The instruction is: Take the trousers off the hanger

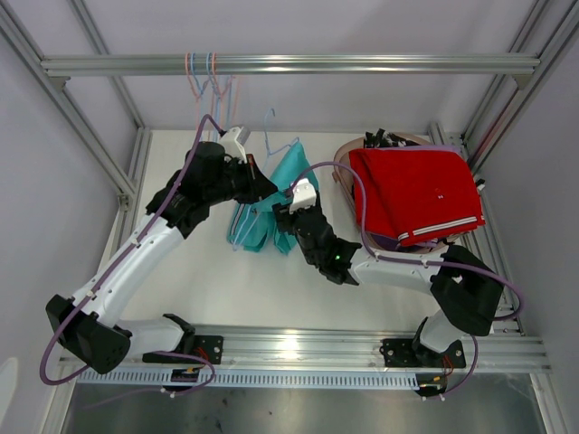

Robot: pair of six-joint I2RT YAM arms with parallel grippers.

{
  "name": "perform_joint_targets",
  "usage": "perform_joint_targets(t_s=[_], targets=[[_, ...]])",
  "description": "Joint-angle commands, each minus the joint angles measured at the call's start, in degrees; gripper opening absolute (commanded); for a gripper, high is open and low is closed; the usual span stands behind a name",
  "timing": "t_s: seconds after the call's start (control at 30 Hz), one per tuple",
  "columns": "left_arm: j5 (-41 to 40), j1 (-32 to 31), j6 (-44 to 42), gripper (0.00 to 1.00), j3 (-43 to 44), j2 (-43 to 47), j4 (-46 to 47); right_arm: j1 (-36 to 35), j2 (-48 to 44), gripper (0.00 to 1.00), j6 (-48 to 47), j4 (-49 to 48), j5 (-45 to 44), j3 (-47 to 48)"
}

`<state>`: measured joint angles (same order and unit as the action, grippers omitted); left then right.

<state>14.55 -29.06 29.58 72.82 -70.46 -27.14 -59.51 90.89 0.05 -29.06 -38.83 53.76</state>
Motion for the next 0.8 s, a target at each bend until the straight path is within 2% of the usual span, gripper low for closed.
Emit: perform_joint_targets(t_s=[0.0,0.4,0.5,0.6,0.63,0.73,0.77], targets=[[2.24,0.49,0.74,0.00,2.51,2.34,5.25,1.14,0.87,0.68,3.98,-3.64,2.26,0.03],[2.86,0.76,0.83,0.00,2.51,2.16,5.25,1.32,-1.42,0.65,9.00,-1.09,8.77,-0.41],[3.21,0.76,0.91,0.00,2.59,1.90,5.25,1.50,-0.72,0.65,8.39,-1.44,7.90,0.12],[3.47,0.76,0.91,0.00,2.59,1.99,5.25,1.76,0.69,0.60,6.54,-2.58,5.00,1.44],[3.47,0.76,0.91,0.00,2.77,1.99,5.25,1.67,0.95,0.56,6.10,-3.19,4.03,1.87],[3.30,0.76,0.91,0.00,2.68,1.90,5.16,2.64,1.66,0.21,5.48,-4.69,2.44,3.19],[3.38,0.76,0.91,0.00,2.59,1.90,5.16,2.99,1.74,0.17,5.48,-4.60,3.05,3.63]])
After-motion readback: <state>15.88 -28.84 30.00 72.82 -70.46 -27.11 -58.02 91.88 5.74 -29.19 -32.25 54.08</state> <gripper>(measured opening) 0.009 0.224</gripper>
